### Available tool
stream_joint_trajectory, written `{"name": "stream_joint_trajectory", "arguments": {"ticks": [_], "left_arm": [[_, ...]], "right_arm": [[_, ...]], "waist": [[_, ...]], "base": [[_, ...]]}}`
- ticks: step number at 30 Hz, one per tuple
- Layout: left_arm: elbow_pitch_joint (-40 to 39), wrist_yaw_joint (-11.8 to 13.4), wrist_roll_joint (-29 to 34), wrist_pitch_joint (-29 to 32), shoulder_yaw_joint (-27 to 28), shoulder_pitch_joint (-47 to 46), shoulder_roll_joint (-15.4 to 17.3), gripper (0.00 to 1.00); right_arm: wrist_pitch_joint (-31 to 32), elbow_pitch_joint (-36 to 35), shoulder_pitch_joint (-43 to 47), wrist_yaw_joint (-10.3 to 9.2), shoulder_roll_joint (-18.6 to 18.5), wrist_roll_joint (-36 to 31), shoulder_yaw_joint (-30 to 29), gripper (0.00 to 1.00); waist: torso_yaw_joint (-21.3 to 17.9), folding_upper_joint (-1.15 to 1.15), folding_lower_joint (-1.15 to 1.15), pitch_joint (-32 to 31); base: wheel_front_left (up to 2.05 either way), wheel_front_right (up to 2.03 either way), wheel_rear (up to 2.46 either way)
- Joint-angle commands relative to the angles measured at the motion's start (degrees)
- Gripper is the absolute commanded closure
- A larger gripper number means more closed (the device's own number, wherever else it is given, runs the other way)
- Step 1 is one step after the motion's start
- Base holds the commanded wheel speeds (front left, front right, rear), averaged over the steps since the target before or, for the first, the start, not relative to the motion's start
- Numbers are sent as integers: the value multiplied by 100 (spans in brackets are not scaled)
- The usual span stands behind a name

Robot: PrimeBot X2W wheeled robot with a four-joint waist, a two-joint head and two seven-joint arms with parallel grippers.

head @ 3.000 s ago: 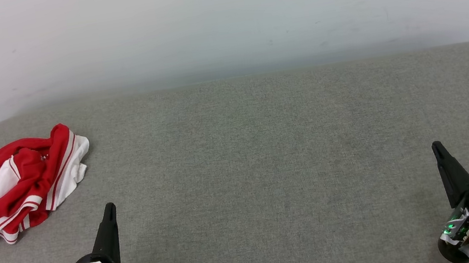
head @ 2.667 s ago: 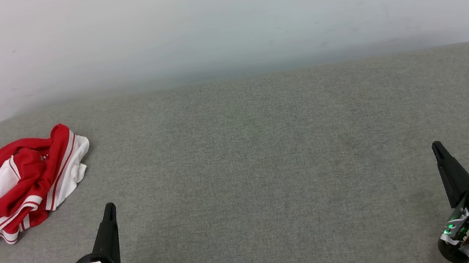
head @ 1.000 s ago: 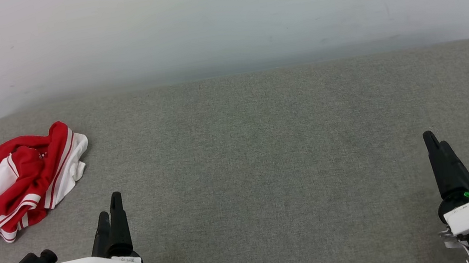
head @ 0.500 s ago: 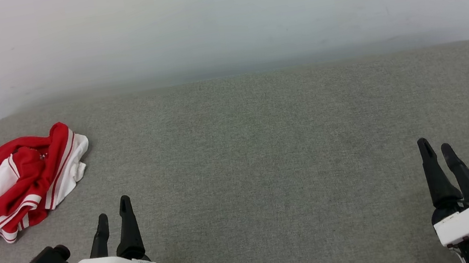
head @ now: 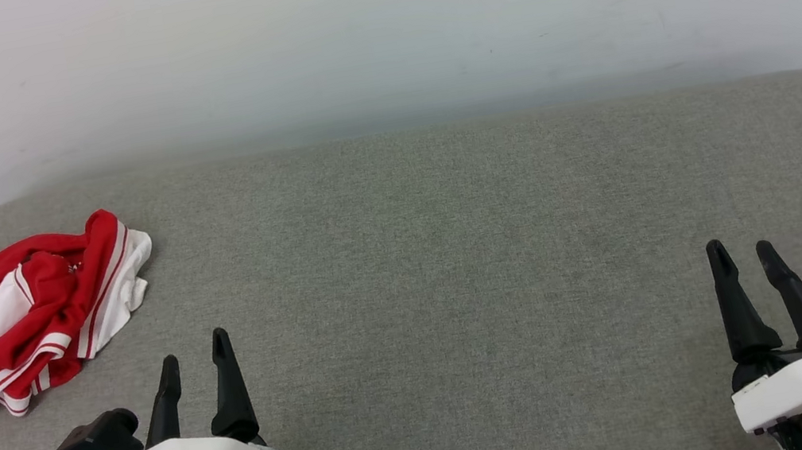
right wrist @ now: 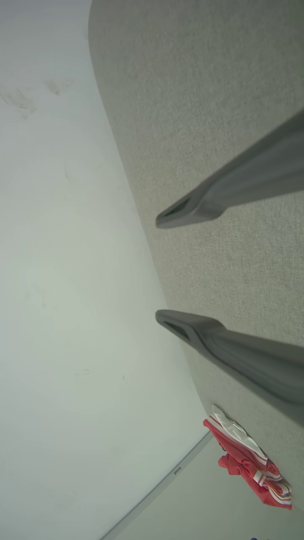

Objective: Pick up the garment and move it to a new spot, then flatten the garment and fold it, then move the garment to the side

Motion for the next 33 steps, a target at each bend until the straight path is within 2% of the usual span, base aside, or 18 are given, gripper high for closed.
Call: {"name": "stream_joint_trajectory", "arguments": {"ticks": [1, 15, 33], "left_arm": [[-90, 36, 163, -61, -23, 8, 52, 0], [-224, 179, 1059, -292, -212, 72, 92, 0], [-234, -116, 1863, -523, -41, 186, -91, 0]], "right_arm": [[-67, -94, -5, 0, 0, -180, 11, 0], [-302, -218, 80, 0, 1, -1044, 51, 0], [-531, -285, 159, -1, 2, -1729, 96, 0]], "waist": [[2, 0, 0, 0], [14, 0, 0, 9], [19, 0, 0, 24]], "base": [[0, 0, 0], [0, 0, 0], [0, 0, 0]]}}
